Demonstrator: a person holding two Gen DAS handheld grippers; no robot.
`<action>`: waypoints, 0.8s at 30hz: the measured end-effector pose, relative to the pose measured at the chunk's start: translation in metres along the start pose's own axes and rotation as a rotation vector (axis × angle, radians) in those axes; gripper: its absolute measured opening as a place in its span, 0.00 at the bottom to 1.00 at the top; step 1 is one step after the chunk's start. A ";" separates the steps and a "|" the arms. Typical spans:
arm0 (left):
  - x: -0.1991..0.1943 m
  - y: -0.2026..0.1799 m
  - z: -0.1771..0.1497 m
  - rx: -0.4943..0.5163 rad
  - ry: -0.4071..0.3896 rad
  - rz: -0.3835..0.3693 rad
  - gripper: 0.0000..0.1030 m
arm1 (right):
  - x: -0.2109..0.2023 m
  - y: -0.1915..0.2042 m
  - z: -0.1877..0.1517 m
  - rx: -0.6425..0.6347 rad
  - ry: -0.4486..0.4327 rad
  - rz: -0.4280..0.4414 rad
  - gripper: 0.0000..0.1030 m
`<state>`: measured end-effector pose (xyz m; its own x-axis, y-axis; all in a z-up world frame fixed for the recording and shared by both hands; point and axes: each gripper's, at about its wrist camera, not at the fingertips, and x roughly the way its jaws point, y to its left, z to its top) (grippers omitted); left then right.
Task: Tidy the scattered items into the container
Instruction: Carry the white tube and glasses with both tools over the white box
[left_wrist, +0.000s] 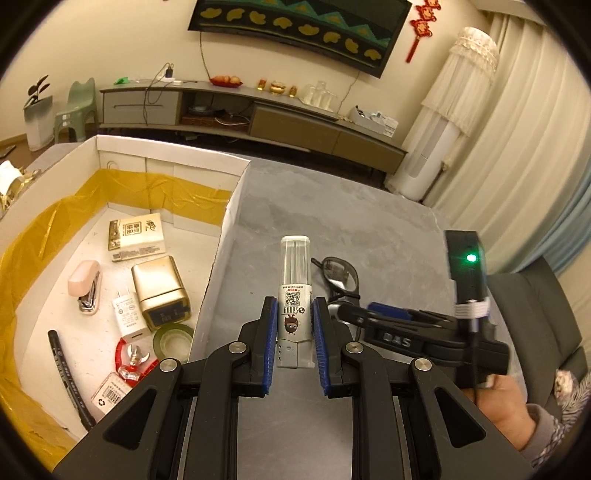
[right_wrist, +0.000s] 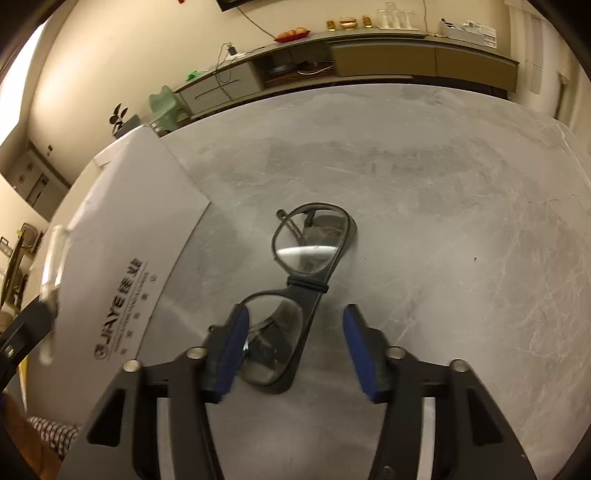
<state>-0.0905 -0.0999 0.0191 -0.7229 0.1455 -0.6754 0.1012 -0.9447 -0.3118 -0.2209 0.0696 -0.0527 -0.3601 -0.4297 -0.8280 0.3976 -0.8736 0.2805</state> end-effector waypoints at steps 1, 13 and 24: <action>0.000 0.000 0.000 0.001 0.002 -0.001 0.19 | 0.005 -0.001 0.002 0.009 -0.003 0.009 0.54; -0.003 -0.010 -0.002 0.025 0.008 -0.015 0.19 | 0.012 0.003 0.007 0.035 -0.007 0.084 0.27; -0.023 -0.017 -0.002 0.051 -0.032 -0.010 0.19 | -0.031 0.031 0.005 -0.010 -0.076 0.121 0.14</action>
<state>-0.0741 -0.0868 0.0384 -0.7453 0.1466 -0.6505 0.0590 -0.9572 -0.2833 -0.2020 0.0545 -0.0161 -0.3719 -0.5480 -0.7492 0.4501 -0.8124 0.3708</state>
